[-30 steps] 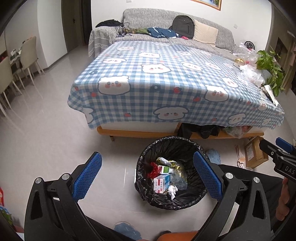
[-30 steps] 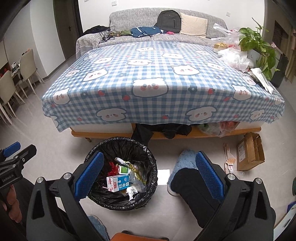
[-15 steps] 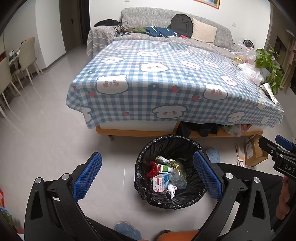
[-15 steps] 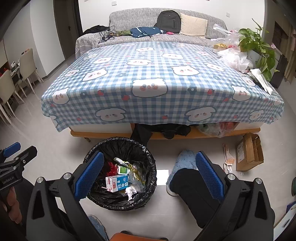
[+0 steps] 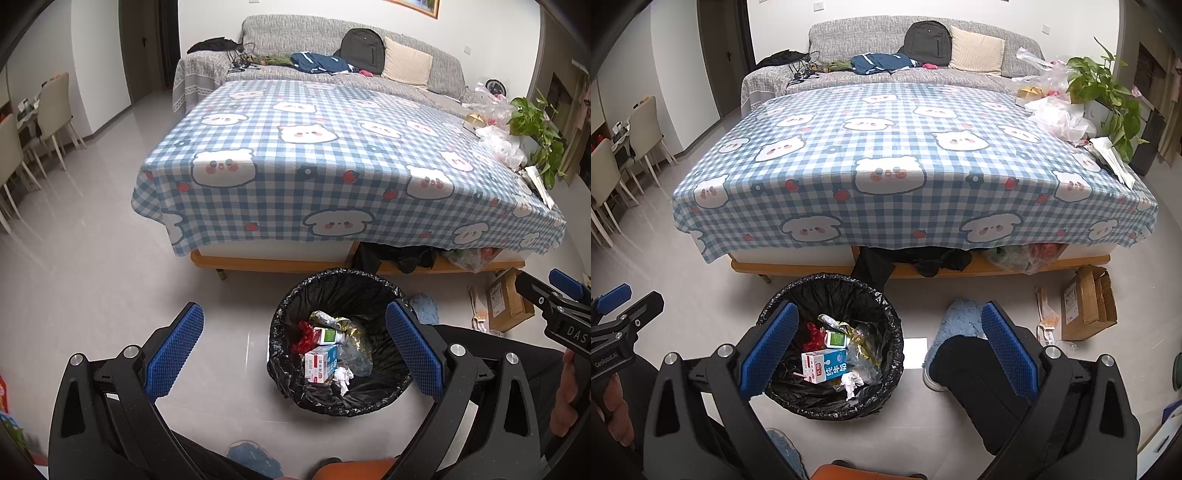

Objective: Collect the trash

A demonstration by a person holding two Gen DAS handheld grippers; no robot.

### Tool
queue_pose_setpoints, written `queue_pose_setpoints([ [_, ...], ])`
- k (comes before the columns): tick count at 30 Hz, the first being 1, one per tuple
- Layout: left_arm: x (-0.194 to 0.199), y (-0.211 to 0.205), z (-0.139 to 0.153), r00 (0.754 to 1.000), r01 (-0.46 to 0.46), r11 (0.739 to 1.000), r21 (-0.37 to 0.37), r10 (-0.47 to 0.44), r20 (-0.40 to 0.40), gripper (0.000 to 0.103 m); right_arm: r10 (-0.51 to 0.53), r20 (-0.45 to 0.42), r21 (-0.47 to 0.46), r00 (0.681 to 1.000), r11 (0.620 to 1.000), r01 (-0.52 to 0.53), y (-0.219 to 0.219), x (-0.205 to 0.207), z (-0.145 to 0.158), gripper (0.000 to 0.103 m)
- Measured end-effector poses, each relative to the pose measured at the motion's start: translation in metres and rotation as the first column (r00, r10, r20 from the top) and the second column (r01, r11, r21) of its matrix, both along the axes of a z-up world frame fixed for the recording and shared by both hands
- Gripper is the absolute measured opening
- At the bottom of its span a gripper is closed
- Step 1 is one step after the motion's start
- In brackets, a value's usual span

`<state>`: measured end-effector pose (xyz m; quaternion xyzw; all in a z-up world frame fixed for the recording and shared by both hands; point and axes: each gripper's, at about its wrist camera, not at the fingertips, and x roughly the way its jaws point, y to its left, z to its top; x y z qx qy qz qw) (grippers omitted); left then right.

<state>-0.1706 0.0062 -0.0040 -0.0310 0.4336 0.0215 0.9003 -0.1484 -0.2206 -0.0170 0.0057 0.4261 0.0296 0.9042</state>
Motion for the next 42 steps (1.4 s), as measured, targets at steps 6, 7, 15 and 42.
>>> queue_pose_setpoints([
  [6,0.0005,0.0008,-0.0014,1.000,0.004,1.000,0.001,-0.004,-0.004,0.097,0.000,-0.001,0.002,1.000,1.000,0.000,0.0000,0.0006,-0.0003,0.095],
  [7,0.0004,0.0008,-0.0015,1.000,0.003,1.000,0.000,-0.003,-0.004,0.097,0.000,0.000,0.002,1.000,1.000,0.000,0.0000,0.0006,-0.0003,0.095],
  [15,0.0003,0.0010,-0.0019,1.000,0.006,1.000,-0.001,-0.006,-0.001,0.097,0.004,0.004,0.003,1.000,1.000,-0.004,0.0014,0.0012,0.0005,0.095],
  [42,0.0003,0.0023,-0.0019,1.000,0.002,1.000,-0.018,-0.002,0.003,0.097,0.009,0.011,0.014,1.000,1.000,-0.009,0.0065,-0.0007,0.0006,0.095],
])
